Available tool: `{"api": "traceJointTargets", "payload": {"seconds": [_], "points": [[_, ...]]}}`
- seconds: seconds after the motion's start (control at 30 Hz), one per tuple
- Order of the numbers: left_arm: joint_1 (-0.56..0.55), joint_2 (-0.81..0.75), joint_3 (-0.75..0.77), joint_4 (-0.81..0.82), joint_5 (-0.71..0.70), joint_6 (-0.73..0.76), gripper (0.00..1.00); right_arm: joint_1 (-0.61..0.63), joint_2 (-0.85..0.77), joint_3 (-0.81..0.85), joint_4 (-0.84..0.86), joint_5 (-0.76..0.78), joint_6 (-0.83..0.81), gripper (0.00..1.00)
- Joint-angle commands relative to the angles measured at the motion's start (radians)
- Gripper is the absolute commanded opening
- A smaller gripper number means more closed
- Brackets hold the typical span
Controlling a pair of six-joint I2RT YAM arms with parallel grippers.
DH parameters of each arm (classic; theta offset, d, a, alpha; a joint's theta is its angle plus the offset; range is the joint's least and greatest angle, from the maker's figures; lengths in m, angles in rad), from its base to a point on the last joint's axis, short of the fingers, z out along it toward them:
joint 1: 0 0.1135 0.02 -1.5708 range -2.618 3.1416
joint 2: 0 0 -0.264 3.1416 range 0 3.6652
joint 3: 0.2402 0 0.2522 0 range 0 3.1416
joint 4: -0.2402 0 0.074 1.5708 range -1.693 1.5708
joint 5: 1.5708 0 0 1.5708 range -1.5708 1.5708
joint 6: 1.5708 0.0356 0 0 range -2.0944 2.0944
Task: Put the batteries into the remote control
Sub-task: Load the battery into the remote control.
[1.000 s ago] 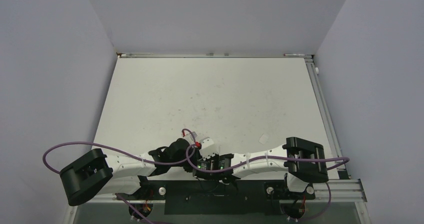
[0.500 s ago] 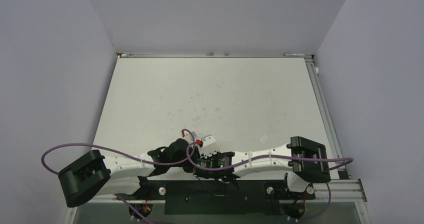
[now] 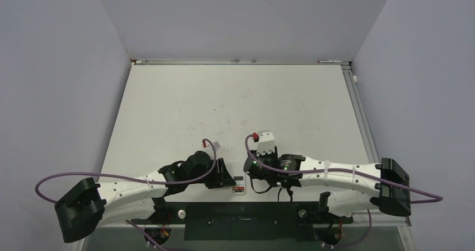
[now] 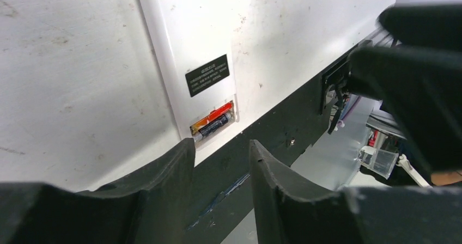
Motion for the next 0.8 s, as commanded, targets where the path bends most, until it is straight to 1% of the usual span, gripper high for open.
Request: {"api": "traceJointTargets", "payload": {"seconds": [0.0,0.07,0.23,0.43,0.57,0.77], "points": [[-0.003,-0.041,0.046,-0.1,-0.032,0.038,0.41,-0.102,-0.108,-0.048,-0.033,0.039,-0.047,0.53],[-0.001,-0.057,0.046,-0.122,-0.039,0.04,0.45,-0.179,-0.145,-0.069,-0.029,0.031,-0.071,0.58],[0.0,-0.098,0.038,-0.164,-0.058,0.041,0.56,-0.365,-0.206,-0.113,0.013,-0.023,-0.14,0.61],[0.0,-0.141,0.024,-0.196,-0.076,0.036,0.65,-0.563,-0.175,-0.152,0.065,-0.074,-0.17,0.62],[0.001,-0.159,0.01,-0.201,-0.084,0.033,0.71,-0.636,-0.121,-0.18,0.115,-0.114,-0.178,0.6],[0.006,-0.164,0.001,-0.197,-0.079,0.038,0.8,-0.698,-0.055,-0.204,0.171,-0.124,-0.18,0.54]]}}
